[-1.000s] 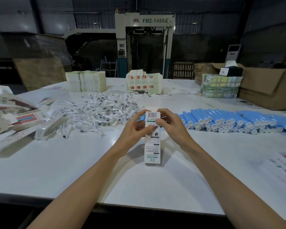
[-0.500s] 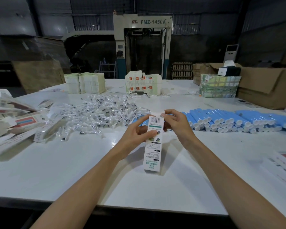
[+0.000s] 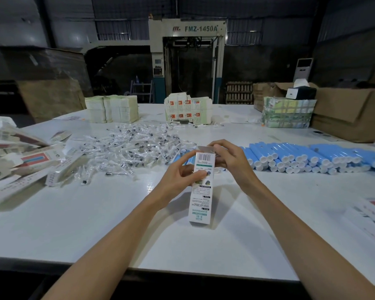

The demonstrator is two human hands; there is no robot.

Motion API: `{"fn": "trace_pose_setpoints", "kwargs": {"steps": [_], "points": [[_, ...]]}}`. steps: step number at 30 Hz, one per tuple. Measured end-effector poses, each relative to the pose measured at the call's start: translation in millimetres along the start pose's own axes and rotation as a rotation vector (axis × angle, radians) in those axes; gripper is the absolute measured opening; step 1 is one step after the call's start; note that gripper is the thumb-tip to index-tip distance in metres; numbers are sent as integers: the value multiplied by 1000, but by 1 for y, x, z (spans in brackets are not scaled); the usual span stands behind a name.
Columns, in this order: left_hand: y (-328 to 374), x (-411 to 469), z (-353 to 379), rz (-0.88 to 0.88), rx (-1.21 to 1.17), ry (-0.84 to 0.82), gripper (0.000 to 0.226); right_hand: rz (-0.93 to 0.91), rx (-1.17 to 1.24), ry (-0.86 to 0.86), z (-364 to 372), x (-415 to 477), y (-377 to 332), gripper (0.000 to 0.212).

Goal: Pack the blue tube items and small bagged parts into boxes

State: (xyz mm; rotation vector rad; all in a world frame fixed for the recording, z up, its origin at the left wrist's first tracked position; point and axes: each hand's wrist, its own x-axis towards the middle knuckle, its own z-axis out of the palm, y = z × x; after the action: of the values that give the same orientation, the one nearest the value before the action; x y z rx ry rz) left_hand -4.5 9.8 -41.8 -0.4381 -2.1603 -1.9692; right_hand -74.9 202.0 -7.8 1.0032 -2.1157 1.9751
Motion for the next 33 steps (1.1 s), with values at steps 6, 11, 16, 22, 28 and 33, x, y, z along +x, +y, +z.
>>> {"fn": "trace_pose_setpoints", "kwargs": {"steps": [6, 11, 16, 22, 28, 33], "points": [[1, 0, 1, 14, 48, 1, 57, 89, 122, 34, 5, 2, 0, 17], [3, -1, 1, 14, -3, 9, 66, 134, 176, 56, 2, 4, -2, 13], [1, -1, 0, 19, 27, 11, 80, 171, 173, 49, 1, 3, -6, 14], [1, -1, 0, 23, 49, -29, 83, 180, 144, 26, -2, 4, -11, 11], [0, -1, 1, 36, 89, -58, 74, 228, 182, -68, -12, 4, -8, 8], [-2, 1, 1, 40, 18, -18, 69, 190, 262, -103, -13, 0, -6, 20]]}}
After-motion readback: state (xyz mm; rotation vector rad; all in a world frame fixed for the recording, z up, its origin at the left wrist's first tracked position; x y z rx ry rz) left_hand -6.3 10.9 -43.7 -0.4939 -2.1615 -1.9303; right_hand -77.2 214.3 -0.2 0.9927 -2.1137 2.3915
